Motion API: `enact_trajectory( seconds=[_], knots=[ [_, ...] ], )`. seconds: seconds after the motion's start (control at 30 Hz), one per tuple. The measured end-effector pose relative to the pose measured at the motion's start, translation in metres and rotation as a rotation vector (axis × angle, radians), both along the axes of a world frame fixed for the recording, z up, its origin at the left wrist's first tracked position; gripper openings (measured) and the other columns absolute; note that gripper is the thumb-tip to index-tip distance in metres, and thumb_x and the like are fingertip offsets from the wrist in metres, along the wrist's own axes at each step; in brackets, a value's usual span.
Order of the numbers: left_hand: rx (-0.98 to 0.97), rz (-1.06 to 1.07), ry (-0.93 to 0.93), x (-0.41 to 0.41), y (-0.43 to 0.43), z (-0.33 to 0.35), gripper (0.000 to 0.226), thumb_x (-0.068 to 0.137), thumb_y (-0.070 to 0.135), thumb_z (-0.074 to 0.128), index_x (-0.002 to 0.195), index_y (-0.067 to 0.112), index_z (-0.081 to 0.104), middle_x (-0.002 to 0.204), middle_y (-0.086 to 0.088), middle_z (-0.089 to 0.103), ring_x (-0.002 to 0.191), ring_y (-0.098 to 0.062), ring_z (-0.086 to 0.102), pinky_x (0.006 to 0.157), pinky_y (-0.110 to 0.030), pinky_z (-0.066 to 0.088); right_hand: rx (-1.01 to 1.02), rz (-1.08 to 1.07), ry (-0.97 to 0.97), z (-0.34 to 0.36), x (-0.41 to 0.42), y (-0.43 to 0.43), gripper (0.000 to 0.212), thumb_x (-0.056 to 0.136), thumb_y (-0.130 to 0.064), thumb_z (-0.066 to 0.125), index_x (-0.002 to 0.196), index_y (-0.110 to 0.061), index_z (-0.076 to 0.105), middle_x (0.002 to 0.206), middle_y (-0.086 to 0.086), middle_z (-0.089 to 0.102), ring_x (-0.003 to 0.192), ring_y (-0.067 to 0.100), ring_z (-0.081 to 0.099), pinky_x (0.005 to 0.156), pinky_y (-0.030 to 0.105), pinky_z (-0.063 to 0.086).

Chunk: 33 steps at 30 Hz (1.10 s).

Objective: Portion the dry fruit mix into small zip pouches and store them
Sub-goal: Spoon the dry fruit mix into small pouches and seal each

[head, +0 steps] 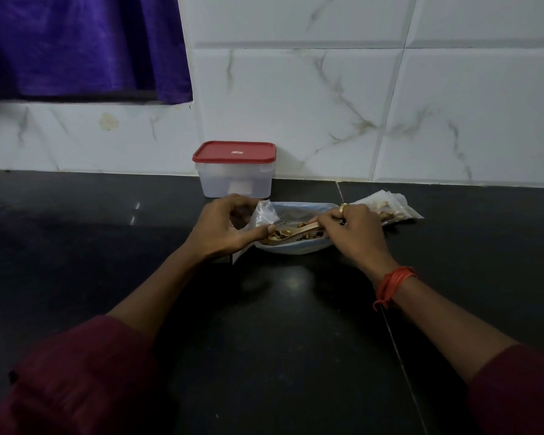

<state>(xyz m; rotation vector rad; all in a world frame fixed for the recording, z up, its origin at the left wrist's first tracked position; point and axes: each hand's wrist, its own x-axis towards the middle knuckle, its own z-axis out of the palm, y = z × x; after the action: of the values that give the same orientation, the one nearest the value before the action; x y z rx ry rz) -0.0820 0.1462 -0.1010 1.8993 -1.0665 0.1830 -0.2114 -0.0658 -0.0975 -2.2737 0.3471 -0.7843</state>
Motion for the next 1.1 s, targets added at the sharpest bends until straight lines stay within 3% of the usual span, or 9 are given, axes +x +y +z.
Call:
enact_trajectory(
  seconds=[0.07, 0.23, 0.4, 0.6, 0.73, 0.8, 0.93, 1.03, 1.1],
  knots=[
    [0.000, -0.001, -0.027, -0.001, 0.000, 0.000, 0.054, 0.072, 0.047, 0.082, 0.118, 0.021, 0.069, 0.102, 0.011, 0.069, 0.089, -0.001, 0.067, 0.074, -0.012, 0.054, 0.043, -0.038, -0.018, 0.002, -0.001, -0.003, 0.019, 0.090, -0.022, 0.064, 0.086, -0.017, 0.082, 0.068, 0.000, 0.072, 0.069, 0.011, 0.064, 0.058, 0.015, 0.042],
    [0.069, -0.007, -0.129, 0.002, 0.003, -0.001, 0.069, 0.069, 0.067, 0.073, 0.123, 0.025, 0.068, 0.109, 0.011, 0.067, 0.095, -0.001, 0.064, 0.079, -0.013, 0.054, 0.077, -0.111, -0.072, 0.006, -0.004, -0.008, 0.018, 0.090, -0.021, 0.064, 0.091, -0.018, 0.081, 0.070, -0.004, 0.069, 0.069, 0.001, 0.060, 0.058, 0.002, 0.039],
    [0.137, 0.020, -0.229, 0.005, 0.003, -0.003, 0.075, 0.071, 0.069, 0.074, 0.131, 0.024, 0.065, 0.117, 0.011, 0.064, 0.098, -0.005, 0.063, 0.082, -0.031, 0.060, 0.132, -0.150, -0.153, 0.014, -0.005, -0.010, 0.020, 0.091, -0.021, 0.061, 0.092, -0.020, 0.081, 0.080, -0.004, 0.072, 0.076, 0.004, 0.062, 0.062, 0.004, 0.040],
    [0.151, 0.038, -0.351, 0.001, -0.001, -0.001, 0.072, 0.074, 0.069, 0.071, 0.131, 0.025, 0.064, 0.120, 0.009, 0.061, 0.104, -0.009, 0.059, 0.083, -0.039, 0.059, 0.134, -0.059, -0.220, 0.016, -0.007, 0.006, 0.018, 0.089, -0.023, 0.063, 0.091, -0.024, 0.081, 0.079, -0.010, 0.072, 0.075, 0.002, 0.063, 0.061, 0.007, 0.043],
    [0.089, 0.005, -0.320, -0.004, -0.004, 0.001, 0.068, 0.075, 0.066, 0.072, 0.127, 0.023, 0.067, 0.111, 0.010, 0.064, 0.095, -0.006, 0.062, 0.076, -0.034, 0.059, 0.004, 0.109, -0.251, 0.014, -0.009, 0.014, 0.016, 0.092, -0.017, 0.066, 0.097, -0.023, 0.080, 0.081, -0.008, 0.072, 0.067, 0.000, 0.063, 0.057, 0.007, 0.042],
    [0.026, -0.011, -0.274, -0.004, -0.004, 0.000, 0.063, 0.075, 0.060, 0.075, 0.124, 0.021, 0.069, 0.108, 0.008, 0.067, 0.094, -0.007, 0.064, 0.077, -0.031, 0.060, -0.189, 0.225, -0.295, 0.014, -0.011, 0.013, 0.017, 0.092, -0.012, 0.069, 0.105, -0.019, 0.078, 0.084, -0.005, 0.070, 0.066, 0.001, 0.062, 0.061, 0.008, 0.041],
    [-0.038, -0.022, -0.208, -0.005, -0.002, 0.000, 0.063, 0.075, 0.057, 0.076, 0.123, 0.017, 0.070, 0.105, 0.004, 0.069, 0.090, -0.008, 0.065, 0.074, -0.027, 0.059, -0.557, 0.289, -0.388, 0.009, -0.007, -0.001, 0.024, 0.090, -0.017, 0.072, 0.112, -0.025, 0.075, 0.094, -0.004, 0.070, 0.081, 0.009, 0.063, 0.075, 0.027, 0.043],
    [0.019, -0.044, -0.183, -0.003, -0.001, 0.001, 0.067, 0.072, 0.056, 0.080, 0.127, 0.018, 0.068, 0.107, 0.006, 0.068, 0.089, -0.008, 0.064, 0.073, -0.023, 0.057, -0.573, 0.266, -0.425, 0.008, -0.006, -0.006, 0.025, 0.090, -0.017, 0.072, 0.113, -0.026, 0.076, 0.095, -0.006, 0.071, 0.084, 0.011, 0.065, 0.077, 0.042, 0.045],
    [0.080, -0.048, -0.205, -0.001, 0.000, 0.001, 0.070, 0.071, 0.053, 0.084, 0.129, 0.019, 0.066, 0.111, 0.006, 0.067, 0.091, -0.005, 0.063, 0.075, -0.016, 0.054, -0.571, 0.265, -0.436, 0.007, -0.006, -0.008, 0.026, 0.090, -0.016, 0.073, 0.113, -0.027, 0.075, 0.095, -0.007, 0.071, 0.084, 0.009, 0.065, 0.077, 0.044, 0.044]
  ],
)
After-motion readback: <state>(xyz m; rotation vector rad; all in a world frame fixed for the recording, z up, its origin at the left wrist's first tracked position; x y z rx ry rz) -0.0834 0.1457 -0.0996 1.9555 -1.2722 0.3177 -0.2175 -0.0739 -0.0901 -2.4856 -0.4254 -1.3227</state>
